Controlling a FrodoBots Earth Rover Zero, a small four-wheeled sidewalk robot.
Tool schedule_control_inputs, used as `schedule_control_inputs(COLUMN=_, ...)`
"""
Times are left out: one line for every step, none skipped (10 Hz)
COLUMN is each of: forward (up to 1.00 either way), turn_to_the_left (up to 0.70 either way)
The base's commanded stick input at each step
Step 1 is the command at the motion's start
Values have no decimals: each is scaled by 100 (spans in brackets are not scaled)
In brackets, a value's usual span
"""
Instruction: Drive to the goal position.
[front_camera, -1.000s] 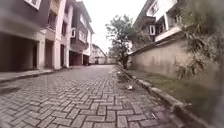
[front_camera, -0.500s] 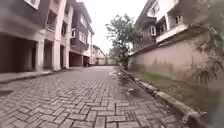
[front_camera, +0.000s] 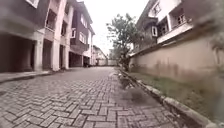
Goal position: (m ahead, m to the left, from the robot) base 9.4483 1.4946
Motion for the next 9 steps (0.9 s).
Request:
schedule_control_inputs(forward=50, turn_to_the_left=0)
schedule_control_inputs(forward=50, turn_to_the_left=0)
schedule_control_inputs(forward=50, turn_to_the_left=0)
schedule_control_inputs(forward=50, turn_to_the_left=0)
schedule_control_inputs(forward=50, turn_to_the_left=0)
schedule_control_inputs(forward=50, turn_to_the_left=0)
schedule_control_inputs(forward=50, turn_to_the_left=0)
schedule_control_inputs(forward=50, turn_to_the_left=0)
schedule_control_inputs(forward=50, turn_to_the_left=0)
